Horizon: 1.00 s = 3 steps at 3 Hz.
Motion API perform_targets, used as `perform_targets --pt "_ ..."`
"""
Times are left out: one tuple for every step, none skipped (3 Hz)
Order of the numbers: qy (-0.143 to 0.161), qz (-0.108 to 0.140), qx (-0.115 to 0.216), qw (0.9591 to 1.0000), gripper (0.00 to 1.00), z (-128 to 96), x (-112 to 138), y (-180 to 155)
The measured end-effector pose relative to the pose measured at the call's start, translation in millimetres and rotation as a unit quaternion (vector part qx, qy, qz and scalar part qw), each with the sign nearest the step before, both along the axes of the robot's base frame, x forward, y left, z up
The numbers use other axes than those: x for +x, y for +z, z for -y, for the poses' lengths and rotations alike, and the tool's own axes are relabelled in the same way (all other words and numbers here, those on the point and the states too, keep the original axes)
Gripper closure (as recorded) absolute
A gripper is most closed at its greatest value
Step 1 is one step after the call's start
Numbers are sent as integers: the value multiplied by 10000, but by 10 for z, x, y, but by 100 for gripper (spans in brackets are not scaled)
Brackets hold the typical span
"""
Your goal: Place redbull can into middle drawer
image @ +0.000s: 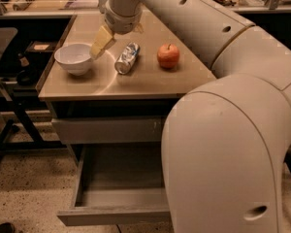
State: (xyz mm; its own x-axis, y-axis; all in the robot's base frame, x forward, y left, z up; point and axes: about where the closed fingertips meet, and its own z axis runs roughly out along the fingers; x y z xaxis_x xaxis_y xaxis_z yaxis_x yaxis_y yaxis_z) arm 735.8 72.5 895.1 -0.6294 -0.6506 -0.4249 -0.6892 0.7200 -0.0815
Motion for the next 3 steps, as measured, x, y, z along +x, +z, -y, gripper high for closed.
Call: perform_targets --pt "-72 -59 114 9999 0 30 44 -32" --pt "-329 -228 309 9987 0 131 128 -146" --pt "-543 -359 365 9972 0 193 203 -253"
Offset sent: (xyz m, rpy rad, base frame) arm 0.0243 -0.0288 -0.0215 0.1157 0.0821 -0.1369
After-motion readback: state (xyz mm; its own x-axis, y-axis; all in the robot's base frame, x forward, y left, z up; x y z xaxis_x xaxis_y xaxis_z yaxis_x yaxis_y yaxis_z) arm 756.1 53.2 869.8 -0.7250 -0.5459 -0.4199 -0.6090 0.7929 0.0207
